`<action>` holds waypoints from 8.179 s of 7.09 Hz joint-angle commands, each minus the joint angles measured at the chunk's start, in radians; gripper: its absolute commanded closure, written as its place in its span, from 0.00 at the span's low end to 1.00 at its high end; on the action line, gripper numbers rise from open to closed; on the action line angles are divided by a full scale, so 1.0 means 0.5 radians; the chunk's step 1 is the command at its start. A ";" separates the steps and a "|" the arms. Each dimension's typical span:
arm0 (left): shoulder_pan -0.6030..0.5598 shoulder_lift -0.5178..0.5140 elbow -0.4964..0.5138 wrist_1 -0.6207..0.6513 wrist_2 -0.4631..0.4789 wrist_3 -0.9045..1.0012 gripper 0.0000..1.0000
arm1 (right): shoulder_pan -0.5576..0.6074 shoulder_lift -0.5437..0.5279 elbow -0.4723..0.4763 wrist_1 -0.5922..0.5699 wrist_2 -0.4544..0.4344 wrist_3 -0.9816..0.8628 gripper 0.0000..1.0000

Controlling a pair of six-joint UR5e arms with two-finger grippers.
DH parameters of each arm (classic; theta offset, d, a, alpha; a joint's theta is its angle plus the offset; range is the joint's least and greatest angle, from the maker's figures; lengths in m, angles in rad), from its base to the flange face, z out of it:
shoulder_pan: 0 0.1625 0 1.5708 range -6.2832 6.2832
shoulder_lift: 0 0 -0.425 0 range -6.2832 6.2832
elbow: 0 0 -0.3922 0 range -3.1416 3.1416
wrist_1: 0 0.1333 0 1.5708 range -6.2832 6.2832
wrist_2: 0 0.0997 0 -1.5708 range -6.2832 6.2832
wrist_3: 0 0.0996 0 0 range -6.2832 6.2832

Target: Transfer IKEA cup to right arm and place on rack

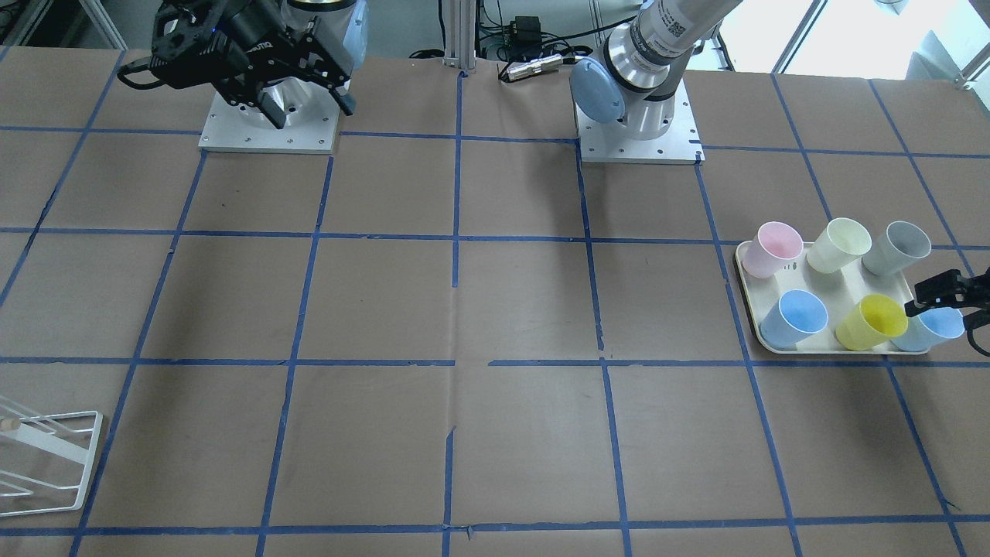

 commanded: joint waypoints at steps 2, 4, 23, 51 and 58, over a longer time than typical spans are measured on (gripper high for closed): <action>-0.001 -0.008 -0.145 0.126 0.006 -0.001 0.00 | -0.014 0.007 0.081 0.001 0.698 -0.169 0.00; 0.002 -0.011 -0.185 0.277 0.018 0.070 0.00 | -0.099 0.007 0.216 0.016 1.062 -0.469 0.00; -0.090 -0.013 -0.228 0.381 0.172 0.475 0.20 | -0.180 0.118 0.477 0.584 2.194 -1.127 0.00; -1.078 0.673 0.138 -1.944 -1.901 -0.390 1.00 | -0.183 0.198 0.435 0.768 2.325 -1.075 0.00; -1.268 0.904 -0.320 -1.825 -2.645 -0.368 1.00 | -0.180 0.088 0.416 0.826 2.353 -0.745 0.00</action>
